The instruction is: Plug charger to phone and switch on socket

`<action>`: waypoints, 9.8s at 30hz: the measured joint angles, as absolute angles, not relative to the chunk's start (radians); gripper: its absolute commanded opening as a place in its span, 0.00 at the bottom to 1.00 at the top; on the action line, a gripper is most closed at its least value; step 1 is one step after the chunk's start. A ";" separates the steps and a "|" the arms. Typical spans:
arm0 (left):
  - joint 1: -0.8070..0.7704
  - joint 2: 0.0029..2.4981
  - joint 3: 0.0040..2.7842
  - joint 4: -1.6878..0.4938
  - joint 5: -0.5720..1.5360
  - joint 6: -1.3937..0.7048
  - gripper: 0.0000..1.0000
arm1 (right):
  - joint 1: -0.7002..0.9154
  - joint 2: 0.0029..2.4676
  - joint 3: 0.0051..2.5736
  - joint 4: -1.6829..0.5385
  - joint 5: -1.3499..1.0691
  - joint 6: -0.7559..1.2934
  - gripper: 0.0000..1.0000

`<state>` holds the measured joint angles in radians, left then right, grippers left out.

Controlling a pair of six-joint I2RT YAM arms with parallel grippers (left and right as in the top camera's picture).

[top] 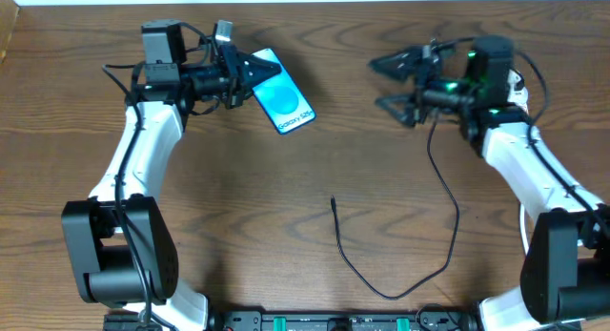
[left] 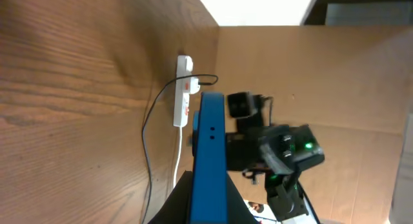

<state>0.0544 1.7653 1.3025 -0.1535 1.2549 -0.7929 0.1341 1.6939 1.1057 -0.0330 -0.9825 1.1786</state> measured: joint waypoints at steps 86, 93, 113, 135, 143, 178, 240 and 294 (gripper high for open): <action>0.140 1.765 1.303 -0.153 1.308 -0.724 0.07 | 0.803 1.744 0.965 -0.580 -0.021 0.873 0.22; 0.140 1.765 1.303 -0.153 1.308 -0.724 0.07 | 0.803 1.744 0.965 -0.591 -0.018 0.873 0.20; 0.140 1.765 1.303 -0.153 1.308 -0.724 0.07 | 0.780 1.744 0.965 -0.697 0.046 1.065 0.40; 0.140 1.765 1.303 -0.153 1.311 -0.706 0.07 | 0.729 1.761 0.968 -0.623 0.015 1.037 0.01; 0.140 1.765 1.303 -0.153 1.311 -0.706 0.07 | 0.725 1.763 0.967 -0.585 -0.023 0.998 0.01; 0.140 1.765 1.302 -0.152 1.311 -0.706 0.07 | 0.449 1.792 0.960 -0.029 -1.001 0.845 0.01; 0.140 1.765 1.299 0.328 1.474 -0.912 0.07 | 0.449 1.793 0.957 0.894 -1.330 1.047 0.01; 0.042 1.765 1.299 0.476 1.460 -1.043 0.07 | 0.410 1.793 0.957 0.979 -1.320 1.084 0.01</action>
